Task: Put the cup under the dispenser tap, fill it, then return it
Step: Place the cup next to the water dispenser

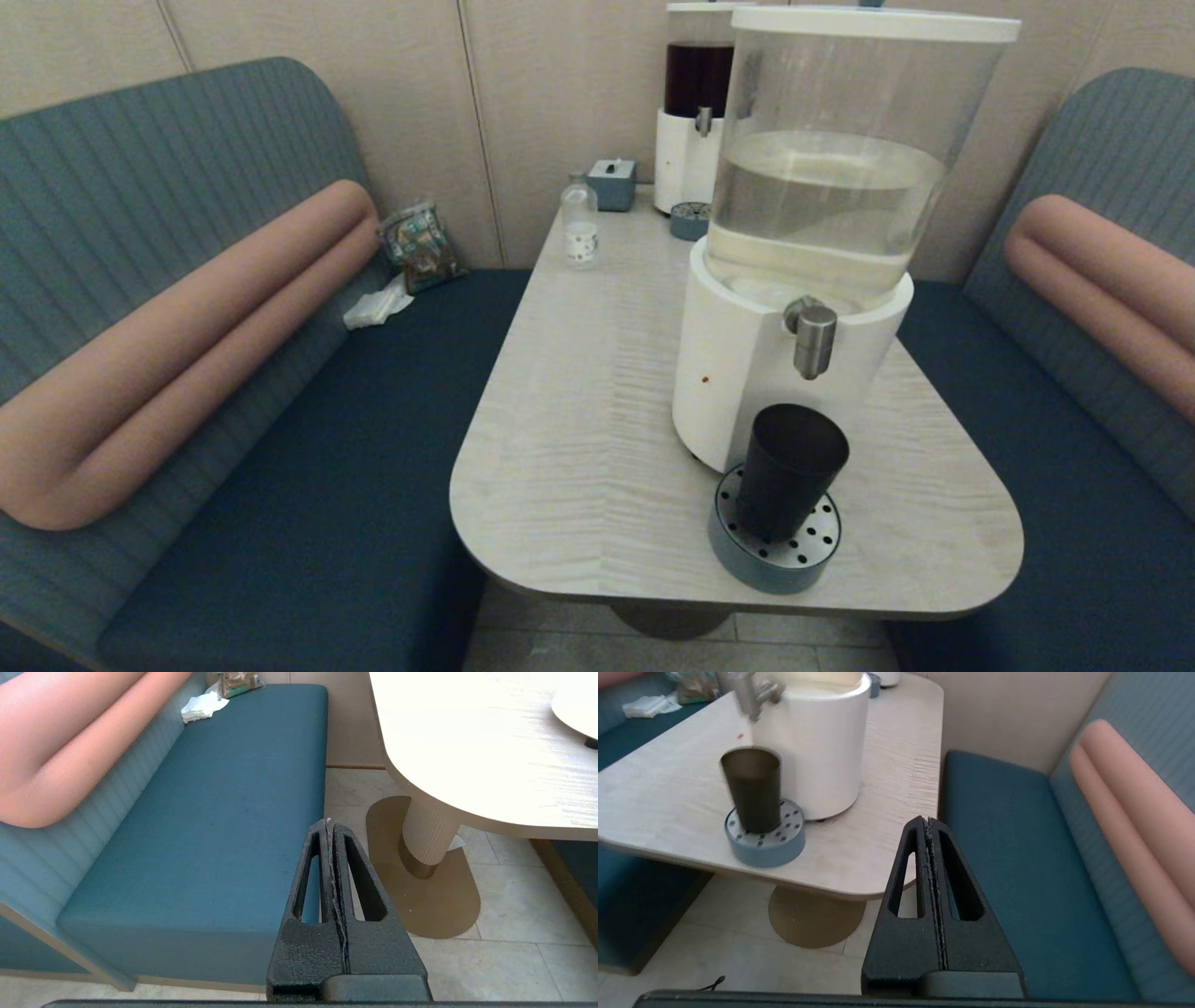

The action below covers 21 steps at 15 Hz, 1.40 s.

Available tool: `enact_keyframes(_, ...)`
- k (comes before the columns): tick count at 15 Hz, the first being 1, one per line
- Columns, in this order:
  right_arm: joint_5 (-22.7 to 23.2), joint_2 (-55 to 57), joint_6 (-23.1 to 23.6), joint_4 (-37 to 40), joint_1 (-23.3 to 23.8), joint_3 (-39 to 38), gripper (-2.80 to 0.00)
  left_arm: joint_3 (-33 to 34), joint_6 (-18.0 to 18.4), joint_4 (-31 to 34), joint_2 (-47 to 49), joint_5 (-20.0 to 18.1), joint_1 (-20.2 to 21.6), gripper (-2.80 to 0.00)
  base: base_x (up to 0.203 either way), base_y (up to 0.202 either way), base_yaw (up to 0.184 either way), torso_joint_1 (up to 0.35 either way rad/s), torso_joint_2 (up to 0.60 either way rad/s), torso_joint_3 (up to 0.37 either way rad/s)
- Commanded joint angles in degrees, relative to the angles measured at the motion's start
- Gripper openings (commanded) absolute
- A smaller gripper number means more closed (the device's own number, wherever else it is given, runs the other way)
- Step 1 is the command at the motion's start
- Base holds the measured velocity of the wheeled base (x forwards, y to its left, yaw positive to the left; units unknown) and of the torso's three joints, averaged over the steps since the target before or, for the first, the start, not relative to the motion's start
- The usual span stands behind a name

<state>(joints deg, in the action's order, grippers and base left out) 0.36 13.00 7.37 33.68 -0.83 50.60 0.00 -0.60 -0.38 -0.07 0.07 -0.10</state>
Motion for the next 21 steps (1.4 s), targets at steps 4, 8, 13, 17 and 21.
enact_keyframes(4,-0.25,-12.8,0.41,-6.71,0.63,-9.75,-2.8,0.0,-0.02,-0.05,0.07,0.01,0.01,-2.8,0.0,0.0,0.0,0.0,0.0,0.0)
enact_keyframes(8,-1.09,-13.07,2.34,-21.29,0.65,-15.65,-2.8,0.0,-0.02,-0.06,0.07,0.01,0.01,-2.8,0.0,0.0,0.0,0.0,0.0,0.0)
enact_keyframes(13,-1.89,-13.1,5.09,-33.1,0.65,-36.69,-2.8,0.0,-0.02,0.03,0.07,0.01,0.01,-2.8,0.0,0.0,0.0,0.0,0.0,0.0)
enact_keyframes(17,-1.7,-13.1,4.87,-40.73,0.65,-50.81,-2.8,0.0,-0.02,-0.06,0.07,0.01,0.01,-2.8,0.0,0.0,0.0,0.0,0.0,0.0)
enact_keyframes(21,1.24,-12.91,1.05,-35.85,0.65,-50.36,-2.8,0.0,-0.02,0.02,0.07,0.01,0.01,-2.8,0.0,0.0,0.0,0.0,0.0,0.0)
